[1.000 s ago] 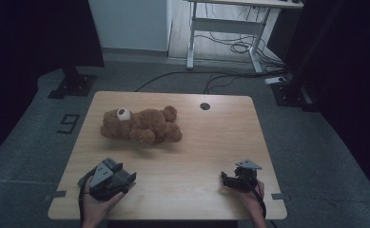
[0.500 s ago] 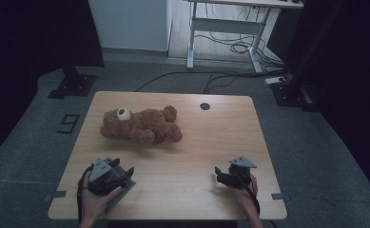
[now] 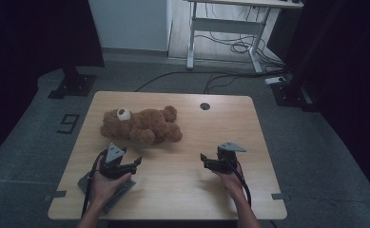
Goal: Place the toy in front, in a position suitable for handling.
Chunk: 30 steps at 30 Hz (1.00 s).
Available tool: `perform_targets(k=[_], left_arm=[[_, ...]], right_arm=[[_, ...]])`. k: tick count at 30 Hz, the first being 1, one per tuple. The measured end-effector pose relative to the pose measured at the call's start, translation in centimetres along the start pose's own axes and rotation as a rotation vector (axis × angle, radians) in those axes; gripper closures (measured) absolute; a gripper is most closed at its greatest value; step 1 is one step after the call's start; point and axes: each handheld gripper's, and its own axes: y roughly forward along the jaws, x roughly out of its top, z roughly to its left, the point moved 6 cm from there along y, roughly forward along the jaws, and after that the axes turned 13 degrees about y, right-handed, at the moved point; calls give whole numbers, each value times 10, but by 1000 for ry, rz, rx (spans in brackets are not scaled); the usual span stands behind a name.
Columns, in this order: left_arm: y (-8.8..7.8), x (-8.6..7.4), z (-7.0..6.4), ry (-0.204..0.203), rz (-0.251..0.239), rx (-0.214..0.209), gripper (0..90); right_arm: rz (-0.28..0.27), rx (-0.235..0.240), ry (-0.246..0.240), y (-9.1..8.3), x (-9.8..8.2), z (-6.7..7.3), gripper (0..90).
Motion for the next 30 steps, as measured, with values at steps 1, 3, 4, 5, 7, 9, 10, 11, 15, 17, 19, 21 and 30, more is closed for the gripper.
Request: perform_targets(k=[1, 3, 4, 5, 7, 9, 10, 11, 15, 17, 19, 21, 30], left_arm=[[6, 5, 3, -3, 0, 9, 250], [12, 9, 6, -5, 1, 10, 236], [15, 11, 8, -4, 2, 16, 233], [18, 13, 9, -3, 1, 19, 227], [24, 16, 11, 4, 4, 22, 212], [30, 19, 13, 16, 6, 29, 193], [33, 21, 14, 17, 10, 32, 186], [36, 22, 14, 21, 11, 35, 178], [42, 28, 16, 19, 5, 40, 171], [47, 29, 17, 34, 14, 48, 166], [50, 31, 18, 44, 27, 51, 165], [52, 32, 20, 50, 29, 67, 167], [65, 40, 12, 41, 22, 59, 169]], right_arm=[[1, 6, -5, 3, 2, 4, 167], [10, 14, -18, 11, 6, 12, 158], [8, 15, -22, 15, 8, 15, 158], [6, 19, -29, 18, 10, 18, 158], [13, 30, -50, 25, 13, 24, 150], [21, 43, -64, 32, 16, 29, 149], [27, 50, -62, 35, 17, 31, 146], [32, 59, -54, 38, 18, 33, 146], [53, 96, -26, 52, 19, 42, 146], [48, 99, -42, 56, 20, 48, 148], [55, 107, -48, 59, 22, 54, 148], [52, 115, -59, 61, 27, 59, 148], [59, 135, -61, 79, 40, 73, 144]])
